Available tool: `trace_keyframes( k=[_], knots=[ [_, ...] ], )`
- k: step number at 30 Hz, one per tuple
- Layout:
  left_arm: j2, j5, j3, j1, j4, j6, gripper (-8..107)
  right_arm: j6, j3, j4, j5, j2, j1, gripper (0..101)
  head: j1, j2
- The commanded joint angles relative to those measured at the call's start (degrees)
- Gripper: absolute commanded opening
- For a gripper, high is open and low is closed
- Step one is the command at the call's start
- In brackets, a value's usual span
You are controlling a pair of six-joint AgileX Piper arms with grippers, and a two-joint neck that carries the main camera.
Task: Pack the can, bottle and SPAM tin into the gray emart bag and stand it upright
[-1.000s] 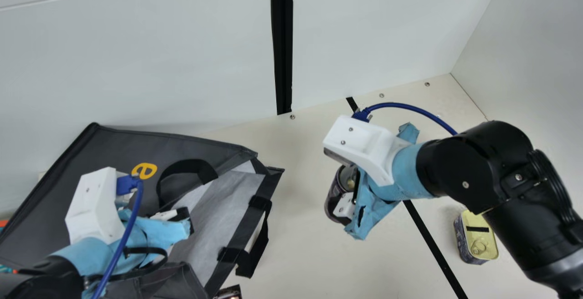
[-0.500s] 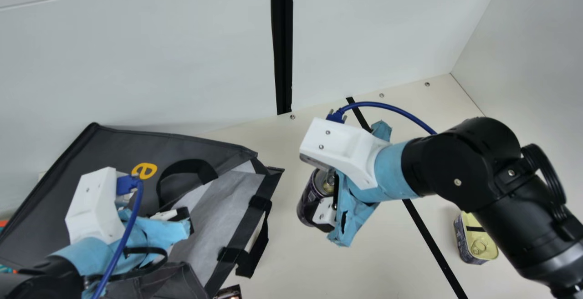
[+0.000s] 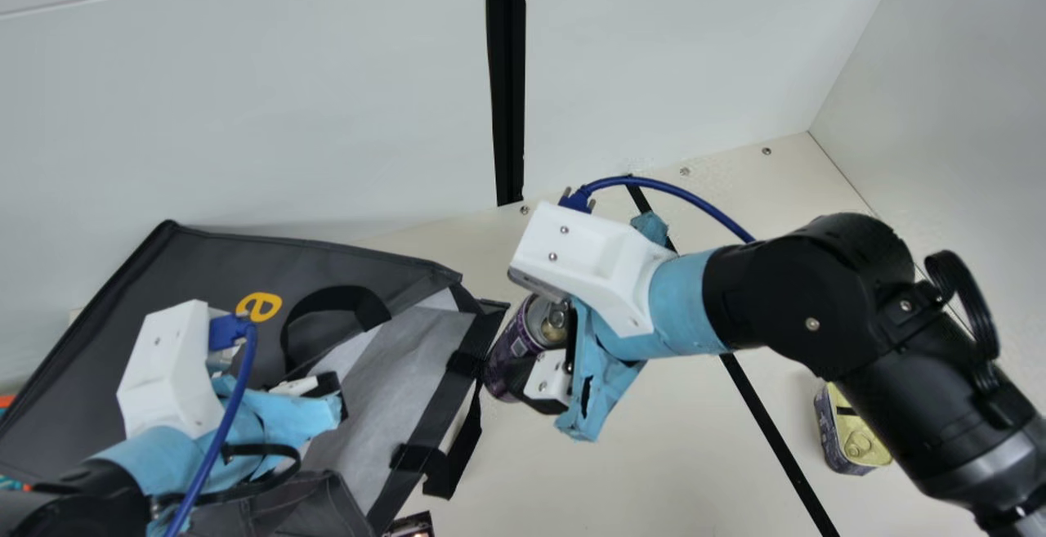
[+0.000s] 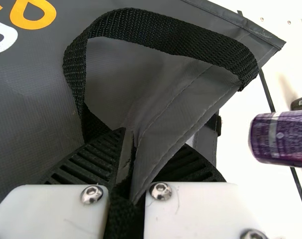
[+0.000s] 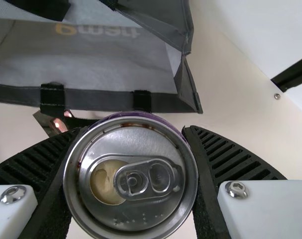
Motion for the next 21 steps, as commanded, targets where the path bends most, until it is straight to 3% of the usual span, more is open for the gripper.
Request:
trace_keyframes(
  k=[1,21],
  knots=[
    [0.0,0.0,0.0,0.0,0.0,0.0,-8,-0.17,0.63,1.12,-1.28,0.09,0.13,0,-1.3,-0.05],
    [0.0,0.0,0.0,0.0,0.0,0.0,-8,-6.52,8.01,15.85,-13.08,0.35,0.62,0,-1.3,-0.05]
  ],
)
